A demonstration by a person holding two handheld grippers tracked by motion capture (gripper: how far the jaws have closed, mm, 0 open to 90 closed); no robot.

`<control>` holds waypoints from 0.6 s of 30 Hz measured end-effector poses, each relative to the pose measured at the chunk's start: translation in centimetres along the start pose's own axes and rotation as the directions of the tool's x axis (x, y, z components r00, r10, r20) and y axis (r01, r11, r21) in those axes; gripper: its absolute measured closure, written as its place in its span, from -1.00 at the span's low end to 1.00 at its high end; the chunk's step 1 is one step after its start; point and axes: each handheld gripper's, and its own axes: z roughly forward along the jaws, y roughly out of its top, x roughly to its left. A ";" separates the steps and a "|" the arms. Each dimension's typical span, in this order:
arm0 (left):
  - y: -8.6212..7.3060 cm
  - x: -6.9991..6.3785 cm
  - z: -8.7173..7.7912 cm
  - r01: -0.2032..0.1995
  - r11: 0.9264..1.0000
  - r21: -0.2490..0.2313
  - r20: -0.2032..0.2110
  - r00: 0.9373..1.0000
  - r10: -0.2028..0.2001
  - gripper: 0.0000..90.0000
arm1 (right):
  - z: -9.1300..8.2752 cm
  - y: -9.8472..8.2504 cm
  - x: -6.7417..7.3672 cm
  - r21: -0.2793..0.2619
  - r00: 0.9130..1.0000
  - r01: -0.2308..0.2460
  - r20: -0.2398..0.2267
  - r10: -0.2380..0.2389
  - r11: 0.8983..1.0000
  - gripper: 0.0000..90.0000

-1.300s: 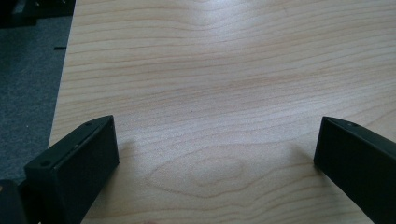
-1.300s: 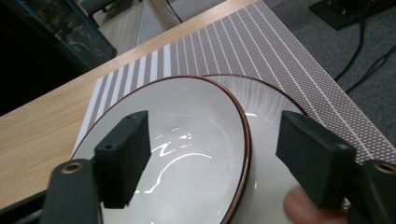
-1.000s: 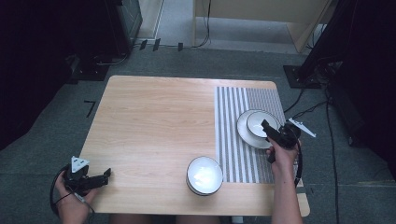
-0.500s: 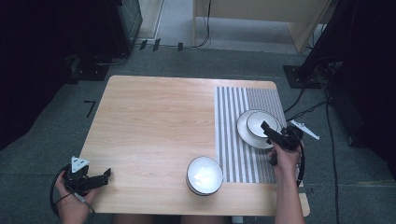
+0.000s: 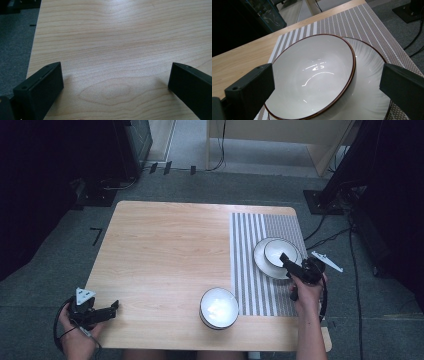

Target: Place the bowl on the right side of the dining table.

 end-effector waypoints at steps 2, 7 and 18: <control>0.0 0.0 0.0 0.001 1.000 -0.001 0.000 1.000 -0.001 -1.00 | -0.2 0.0 -0.1 -0.001 1.000 -0.001 -0.001 0.001 1.000 -1.00; 0.0 0.0 0.0 0.001 1.000 -0.001 0.001 1.000 -0.001 -1.00 | -0.6 -0.2 -0.2 -0.005 1.000 0.005 -0.002 -0.005 1.000 -1.00; 0.0 0.1 -0.1 0.008 1.000 -0.004 0.009 1.000 -0.008 -1.00 | -2.0 -0.5 -0.8 -0.018 1.000 0.013 0.007 -0.013 1.000 -1.00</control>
